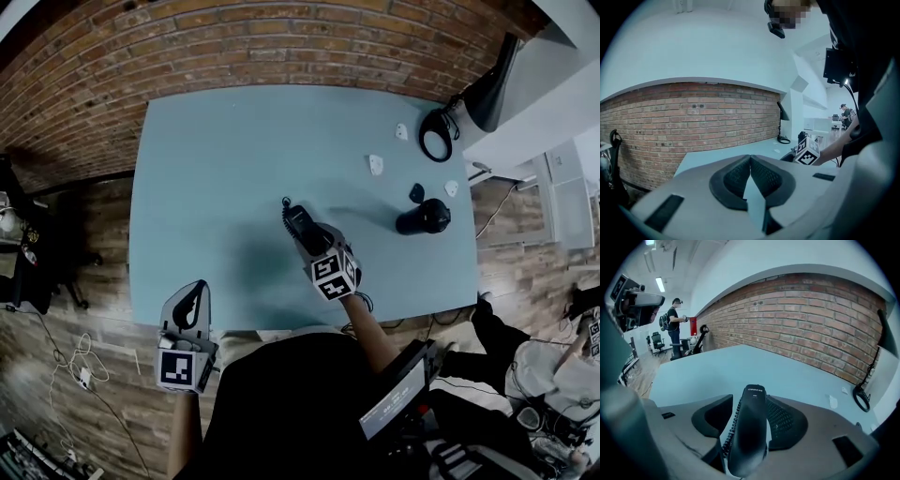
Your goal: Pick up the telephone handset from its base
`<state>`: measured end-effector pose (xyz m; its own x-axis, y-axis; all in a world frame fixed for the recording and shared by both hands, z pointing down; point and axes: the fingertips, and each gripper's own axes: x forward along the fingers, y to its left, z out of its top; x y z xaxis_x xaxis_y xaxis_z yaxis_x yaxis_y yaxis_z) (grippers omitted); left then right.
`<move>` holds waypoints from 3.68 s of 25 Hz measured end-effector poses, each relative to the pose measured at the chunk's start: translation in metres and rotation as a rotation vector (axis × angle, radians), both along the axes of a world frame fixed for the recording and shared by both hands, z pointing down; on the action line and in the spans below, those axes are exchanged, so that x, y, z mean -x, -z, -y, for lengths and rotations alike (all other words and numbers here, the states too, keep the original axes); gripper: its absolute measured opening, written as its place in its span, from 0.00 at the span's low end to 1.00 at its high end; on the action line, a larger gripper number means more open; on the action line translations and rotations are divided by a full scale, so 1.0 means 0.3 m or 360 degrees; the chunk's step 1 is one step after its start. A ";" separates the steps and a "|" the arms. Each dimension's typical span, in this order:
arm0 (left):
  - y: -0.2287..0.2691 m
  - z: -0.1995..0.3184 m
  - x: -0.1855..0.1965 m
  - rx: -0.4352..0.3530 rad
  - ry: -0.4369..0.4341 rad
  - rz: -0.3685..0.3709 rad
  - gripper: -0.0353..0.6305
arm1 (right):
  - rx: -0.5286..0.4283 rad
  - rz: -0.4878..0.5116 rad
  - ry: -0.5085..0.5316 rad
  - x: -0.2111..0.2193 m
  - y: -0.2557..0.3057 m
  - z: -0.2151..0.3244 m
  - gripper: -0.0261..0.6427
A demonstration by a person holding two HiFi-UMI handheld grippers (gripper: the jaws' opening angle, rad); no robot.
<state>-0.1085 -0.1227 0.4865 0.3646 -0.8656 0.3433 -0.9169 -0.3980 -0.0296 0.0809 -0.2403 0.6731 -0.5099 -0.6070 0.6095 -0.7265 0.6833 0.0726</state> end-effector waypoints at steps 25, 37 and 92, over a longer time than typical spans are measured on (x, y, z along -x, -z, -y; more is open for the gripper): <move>-0.028 0.008 -0.010 0.0036 0.0016 -0.0009 0.07 | 0.0156 -0.0007 -0.0030 -0.025 -0.132 0.020 0.40; -0.035 0.003 -0.014 0.0022 0.0023 -0.0010 0.07 | 0.0219 0.0001 -0.0034 -0.026 -0.162 0.024 0.41; -0.081 -0.004 0.005 0.0085 0.0049 -0.0018 0.07 | -0.0025 -0.0419 0.0106 -0.022 -0.154 0.002 0.41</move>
